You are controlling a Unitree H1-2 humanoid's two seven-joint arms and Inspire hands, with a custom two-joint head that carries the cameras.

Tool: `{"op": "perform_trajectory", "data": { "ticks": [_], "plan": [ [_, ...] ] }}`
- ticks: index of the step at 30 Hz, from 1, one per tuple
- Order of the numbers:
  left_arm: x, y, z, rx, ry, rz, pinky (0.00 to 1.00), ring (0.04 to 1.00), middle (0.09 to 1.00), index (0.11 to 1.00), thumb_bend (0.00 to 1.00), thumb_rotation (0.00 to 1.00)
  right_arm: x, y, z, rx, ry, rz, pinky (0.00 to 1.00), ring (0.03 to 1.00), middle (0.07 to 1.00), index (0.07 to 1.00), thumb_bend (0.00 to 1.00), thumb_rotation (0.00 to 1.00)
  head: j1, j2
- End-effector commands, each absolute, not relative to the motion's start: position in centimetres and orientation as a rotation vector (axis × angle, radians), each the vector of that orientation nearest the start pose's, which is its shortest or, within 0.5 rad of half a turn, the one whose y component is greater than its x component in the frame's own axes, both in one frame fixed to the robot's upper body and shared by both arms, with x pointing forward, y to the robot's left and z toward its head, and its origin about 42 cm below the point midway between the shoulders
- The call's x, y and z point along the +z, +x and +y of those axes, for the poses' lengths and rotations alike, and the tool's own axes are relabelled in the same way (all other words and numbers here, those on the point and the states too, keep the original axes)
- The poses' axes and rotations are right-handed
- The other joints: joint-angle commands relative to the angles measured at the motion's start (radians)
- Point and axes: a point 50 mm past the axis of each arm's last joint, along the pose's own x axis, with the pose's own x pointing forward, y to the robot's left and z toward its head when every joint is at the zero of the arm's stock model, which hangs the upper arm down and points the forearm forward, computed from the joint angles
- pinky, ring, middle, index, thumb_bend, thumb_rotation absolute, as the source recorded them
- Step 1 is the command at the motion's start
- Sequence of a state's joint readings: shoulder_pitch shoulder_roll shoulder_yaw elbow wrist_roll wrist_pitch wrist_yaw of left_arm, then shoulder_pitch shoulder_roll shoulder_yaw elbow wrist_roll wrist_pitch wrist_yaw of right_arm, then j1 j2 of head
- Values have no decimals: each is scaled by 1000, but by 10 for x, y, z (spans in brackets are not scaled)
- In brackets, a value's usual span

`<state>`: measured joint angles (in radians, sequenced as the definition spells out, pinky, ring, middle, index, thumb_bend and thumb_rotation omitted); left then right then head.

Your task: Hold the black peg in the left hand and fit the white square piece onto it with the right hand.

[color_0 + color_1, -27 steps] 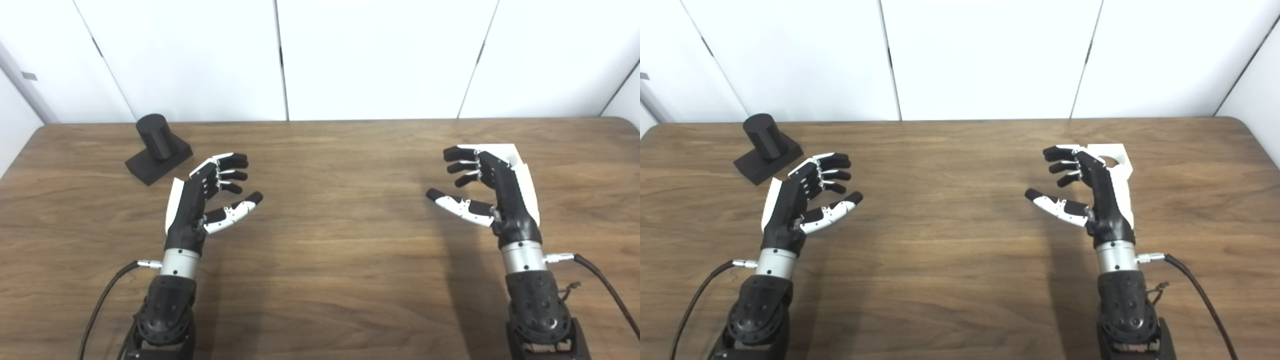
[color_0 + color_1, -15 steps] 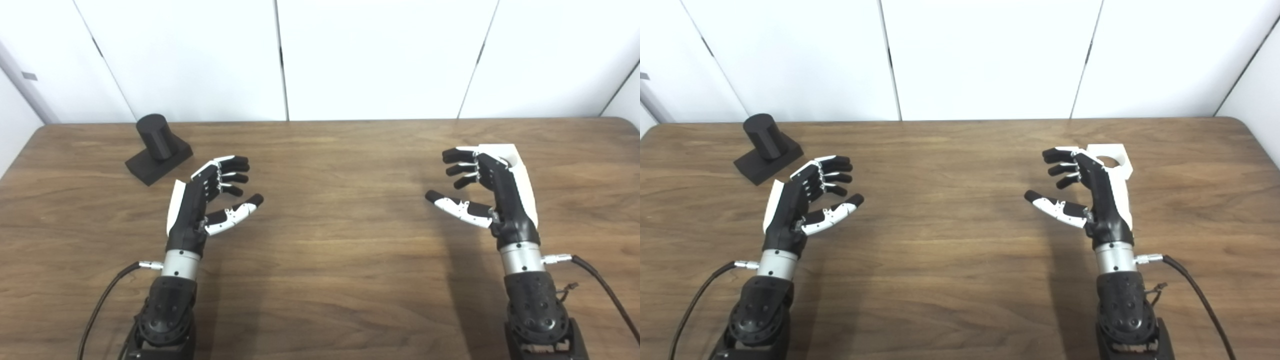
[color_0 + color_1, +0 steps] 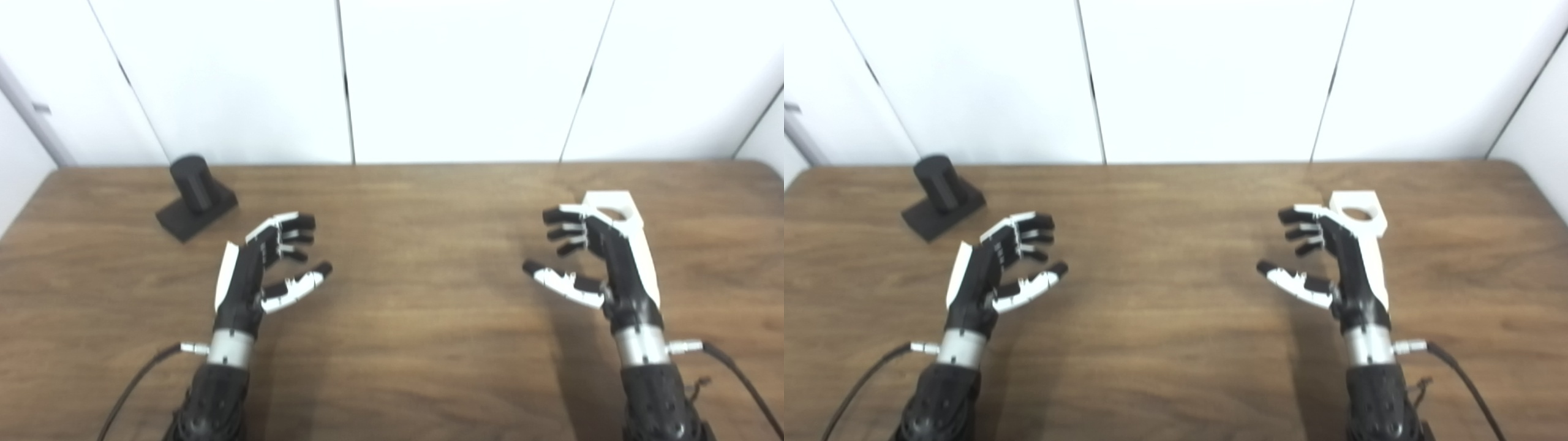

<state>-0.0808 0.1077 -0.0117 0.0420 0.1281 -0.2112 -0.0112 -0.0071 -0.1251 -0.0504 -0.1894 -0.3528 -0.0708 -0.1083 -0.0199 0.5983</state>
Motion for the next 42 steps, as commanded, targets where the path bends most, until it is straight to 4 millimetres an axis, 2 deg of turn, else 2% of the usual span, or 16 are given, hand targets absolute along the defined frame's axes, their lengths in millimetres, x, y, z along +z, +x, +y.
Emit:
{"op": "perform_trajectory", "data": {
  "ticks": [1, 2, 4, 6, 9, 16, 22, 33, 39, 42],
  "plan": [
    [138, 316, 233, -59, 235, -338, 540, 667, 715, 690, 687, 0, 173, 286, -259, -169, -462, -379, 488, 613, 662, 617, 563, 0, -1, 2],
    [138, 316, 233, -58, 237, -335, 537, 664, 714, 690, 687, 0, 173, 286, -260, -169, -460, -380, 488, 615, 661, 614, 563, 0, 0, 3],
    [138, 316, 232, -56, 241, -333, 544, 667, 714, 690, 690, 0, 173, 287, -260, -169, -457, -381, 482, 608, 653, 518, 514, 91, 8, 5],
    [138, 316, 231, -58, 240, -334, 549, 670, 714, 690, 690, 0, 174, 287, -260, -169, -458, -380, 480, 604, 649, 500, 504, 109, 19, 5],
    [139, 316, 228, -65, 242, -340, 550, 671, 715, 691, 688, 0, 175, 287, -263, -171, -458, -376, 482, 604, 648, 494, 501, 117, 57, 7],
    [139, 315, 212, -72, 229, -327, 534, 665, 718, 697, 701, 0, 177, 286, -274, -158, -455, -390, 488, 609, 647, 492, 500, 117, 226, -8],
    [138, 318, 198, -75, 220, -320, 512, 656, 714, 691, 707, 0, 181, 284, -280, -168, -436, -363, 477, 603, 665, 492, 498, 115, 295, -21],
    [140, 317, 193, -70, 189, -310, 514, 656, 710, 691, 711, 0, 195, 279, -271, -164, -418, -340, 472, 597, 665, 490, 496, 112, 296, -30],
    [160, 317, 199, -76, 223, -337, 507, 645, 705, 686, 717, 0, 197, 278, -269, -160, -413, -340, 472, 593, 657, 490, 495, 112, 297, -31],
    [174, 321, 213, -99, 285, -336, 590, 702, 747, 716, 745, 93, 198, 278, -269, -161, -406, -341, 473, 591, 658, 490, 495, 113, 297, -31]
  ]
}}
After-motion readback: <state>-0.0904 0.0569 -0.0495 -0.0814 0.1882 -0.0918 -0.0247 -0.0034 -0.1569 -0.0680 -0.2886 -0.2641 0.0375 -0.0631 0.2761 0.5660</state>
